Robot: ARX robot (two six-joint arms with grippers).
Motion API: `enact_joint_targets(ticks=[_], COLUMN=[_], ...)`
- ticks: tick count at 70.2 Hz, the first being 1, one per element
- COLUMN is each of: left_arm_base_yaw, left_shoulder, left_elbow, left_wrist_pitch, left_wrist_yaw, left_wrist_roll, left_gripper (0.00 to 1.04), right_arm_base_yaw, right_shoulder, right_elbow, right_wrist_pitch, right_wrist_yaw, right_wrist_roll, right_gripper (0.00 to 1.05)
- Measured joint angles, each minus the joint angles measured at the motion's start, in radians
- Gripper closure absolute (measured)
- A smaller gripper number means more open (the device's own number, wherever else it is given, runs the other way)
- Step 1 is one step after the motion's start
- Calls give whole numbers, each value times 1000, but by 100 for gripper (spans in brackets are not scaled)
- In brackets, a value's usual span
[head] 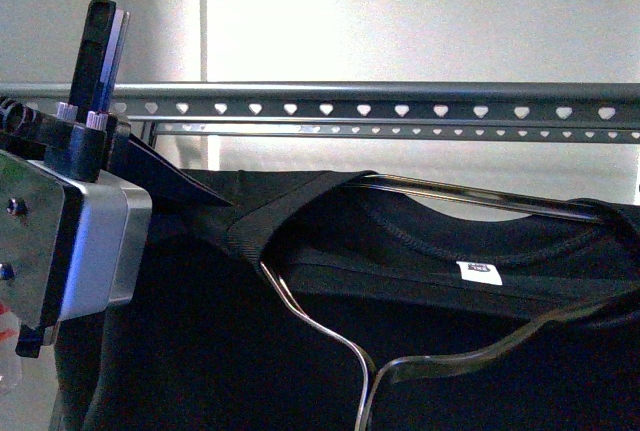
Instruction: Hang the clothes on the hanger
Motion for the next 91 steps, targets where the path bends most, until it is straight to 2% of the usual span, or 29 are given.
enact_joint_targets(ticks=[10,15,36,42,56,76,83,91], left_arm_base_yaw=[3,3,1,1,1,1,1,1], left_shoulder=[2,2,2,2,2,2,2,2], left_elbow=[0,0,0,0,0,0,0,0], left_wrist_pitch=[0,0,0,0,0,0,0,0], left_wrist_yaw=[-3,-2,-2,-3,-3,-2,-2,-3], left_wrist_roll=[0,0,0,0,0,0,0,0], left_gripper=[100,100,100,100,100,100,100,100], right_arm_base_yaw=[32,76,274,346,408,423,421,418], right_shoulder=[142,198,296,330,399,552,618,683], right_elbow=[81,92,93,114,179,271,297,319], right_wrist_pitch=[206,284,356,348,348,385,438,485], right_wrist_yaw=[51,82,161,198,236,278,286,293], right_wrist_roll=[-214,-404,-1178,-1295,-1358,-1366,-1367,-1345], right_gripper=[7,7,7,7,7,8,21,46])
